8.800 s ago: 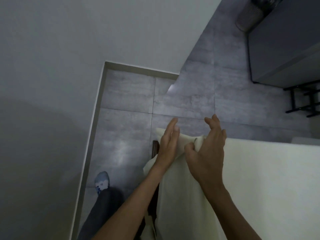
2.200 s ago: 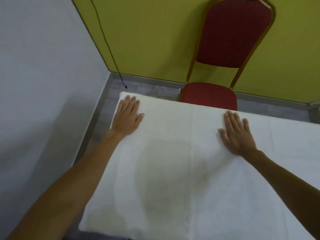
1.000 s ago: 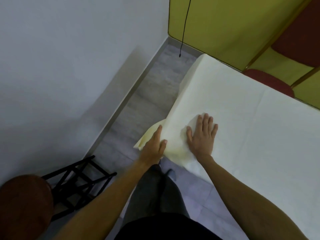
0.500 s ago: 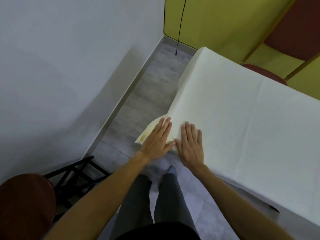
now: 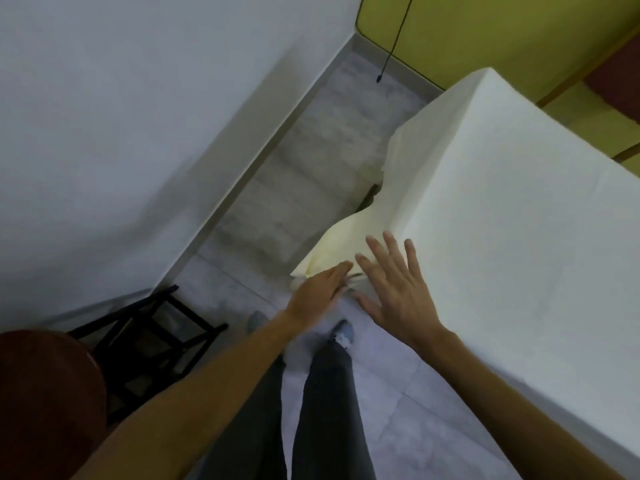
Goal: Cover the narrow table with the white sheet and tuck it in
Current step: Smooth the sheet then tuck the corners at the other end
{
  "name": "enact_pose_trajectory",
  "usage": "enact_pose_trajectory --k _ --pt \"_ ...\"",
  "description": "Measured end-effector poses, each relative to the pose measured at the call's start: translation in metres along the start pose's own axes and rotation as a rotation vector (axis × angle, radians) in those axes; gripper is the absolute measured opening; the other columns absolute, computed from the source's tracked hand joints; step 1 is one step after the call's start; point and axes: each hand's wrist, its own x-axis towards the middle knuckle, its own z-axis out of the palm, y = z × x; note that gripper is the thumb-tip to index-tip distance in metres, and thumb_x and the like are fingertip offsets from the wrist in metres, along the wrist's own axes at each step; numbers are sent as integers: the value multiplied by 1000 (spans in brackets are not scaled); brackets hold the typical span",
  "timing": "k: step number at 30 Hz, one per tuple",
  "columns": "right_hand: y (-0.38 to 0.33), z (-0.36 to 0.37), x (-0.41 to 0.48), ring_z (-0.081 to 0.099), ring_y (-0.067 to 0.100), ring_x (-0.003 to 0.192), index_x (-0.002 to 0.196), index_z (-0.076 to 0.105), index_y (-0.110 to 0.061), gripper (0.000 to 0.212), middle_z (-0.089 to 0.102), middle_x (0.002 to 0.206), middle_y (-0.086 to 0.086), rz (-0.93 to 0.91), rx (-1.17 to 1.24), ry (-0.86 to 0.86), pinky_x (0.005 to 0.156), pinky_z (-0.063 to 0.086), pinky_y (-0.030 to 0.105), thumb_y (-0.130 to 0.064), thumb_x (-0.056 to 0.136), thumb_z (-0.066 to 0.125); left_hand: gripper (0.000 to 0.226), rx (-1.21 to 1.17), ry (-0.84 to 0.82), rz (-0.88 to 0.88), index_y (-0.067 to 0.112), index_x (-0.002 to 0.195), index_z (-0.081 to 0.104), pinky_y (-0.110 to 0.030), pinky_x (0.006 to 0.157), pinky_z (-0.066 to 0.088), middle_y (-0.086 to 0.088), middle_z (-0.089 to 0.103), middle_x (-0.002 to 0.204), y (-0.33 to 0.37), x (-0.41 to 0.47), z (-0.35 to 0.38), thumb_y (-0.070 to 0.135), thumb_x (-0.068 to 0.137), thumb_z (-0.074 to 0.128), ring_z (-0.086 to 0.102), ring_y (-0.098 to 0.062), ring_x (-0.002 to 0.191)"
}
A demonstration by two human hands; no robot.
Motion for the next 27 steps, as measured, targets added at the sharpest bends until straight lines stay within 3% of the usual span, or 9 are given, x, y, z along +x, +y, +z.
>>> enact_pose_trajectory --k 3,7,12,16,21,24,27 --pt "-6 9 31 51 39 133 100 77 -11 32 71 121 11 -8 -188 -83 114 28 67 -37 82 80 47 -66 15 -67 18 144 45 -33 104 47 -1 57 139 -21 4 19 36 101 48 56 -15 124" --pt "-7 12 48 64 36 116 83 79 -11 24 77 96 8 24 -208 -134 117 24 64 -33 88 72 43 -152 32 -146 19 140 51 -31 105 46 1 60 135 -50 10 37 33 100 53 57 -15 123" --pt "-20 21 53 64 36 107 77 78 -10 15 76 85 7 125 -259 -110 116 20 67 -24 83 74 38 -151 23 -188 19 137 55 -27 109 41 2 60 136 -89 16 50 20 99 57 55 -14 126" --pt "-20 28 55 64 37 107 80 78 -11 13 76 87 7 157 -288 -151 117 16 66 -24 80 78 45 -55 -76 -192 16 139 51 -38 108 43 -5 56 138 -123 13 50 9 95 58 54 -21 126" --pt "-16 37 54 63 38 106 80 78 -10 3 76 87 7 138 -253 -49 117 17 66 -10 77 78 43 226 -112 -125 9 122 64 -44 82 57 -14 68 113 -157 23 23 -6 83 57 66 -31 101" --pt "-14 42 51 63 39 104 84 78 -9 9 76 90 8 137 -214 35 118 17 65 -5 81 71 36 348 -52 -15 6 107 68 -36 63 59 -13 69 92 -169 32 -13 -5 74 66 68 -29 78" --pt "-13 43 51 63 39 103 91 78 -9 14 76 94 7 136 -180 82 118 18 64 -7 83 67 25 434 -40 162 3 101 68 -34 56 57 -13 68 85 -181 39 -57 5 85 49 66 -28 72"
